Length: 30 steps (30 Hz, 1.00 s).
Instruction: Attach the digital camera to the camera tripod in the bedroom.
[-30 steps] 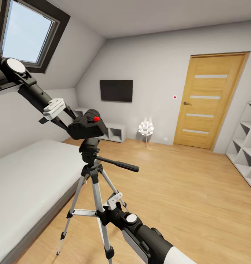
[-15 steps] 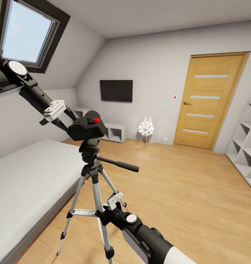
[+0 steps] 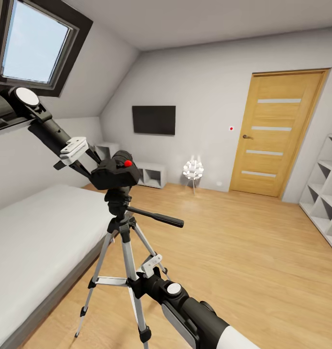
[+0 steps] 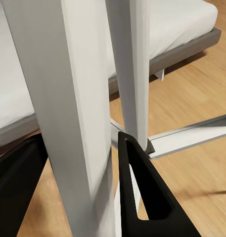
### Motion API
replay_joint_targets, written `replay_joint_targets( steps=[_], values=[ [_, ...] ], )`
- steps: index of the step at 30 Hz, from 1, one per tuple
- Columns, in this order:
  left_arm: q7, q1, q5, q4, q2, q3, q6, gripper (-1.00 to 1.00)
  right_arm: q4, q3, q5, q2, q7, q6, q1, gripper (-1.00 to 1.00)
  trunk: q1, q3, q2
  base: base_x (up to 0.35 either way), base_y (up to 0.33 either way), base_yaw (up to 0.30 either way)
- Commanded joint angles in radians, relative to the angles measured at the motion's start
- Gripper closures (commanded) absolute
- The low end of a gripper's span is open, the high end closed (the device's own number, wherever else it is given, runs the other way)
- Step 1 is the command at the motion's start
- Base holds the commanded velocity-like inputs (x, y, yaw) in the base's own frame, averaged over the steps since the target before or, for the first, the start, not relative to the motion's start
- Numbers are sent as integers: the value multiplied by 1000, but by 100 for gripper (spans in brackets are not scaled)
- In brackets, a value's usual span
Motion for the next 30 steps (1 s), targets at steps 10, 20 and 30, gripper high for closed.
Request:
replay_joint_targets(
  steps=[10,20,30],
  values=[
    [0,3,10,11,2,-6,-23,-100,22,4,13,0,2,-24,0,100,1,-2,-2,0,0,0],
    [1,3,10,15,2,-7,-27,-100,22,4,13,0,2,-24,0,100,1,-2,-2,0,0,0],
    [4,3,8,28,42,-1,-27,-100,22,4,13,0,2,-41,0,100,1,-2,-2,0,0,0]
  ],
)
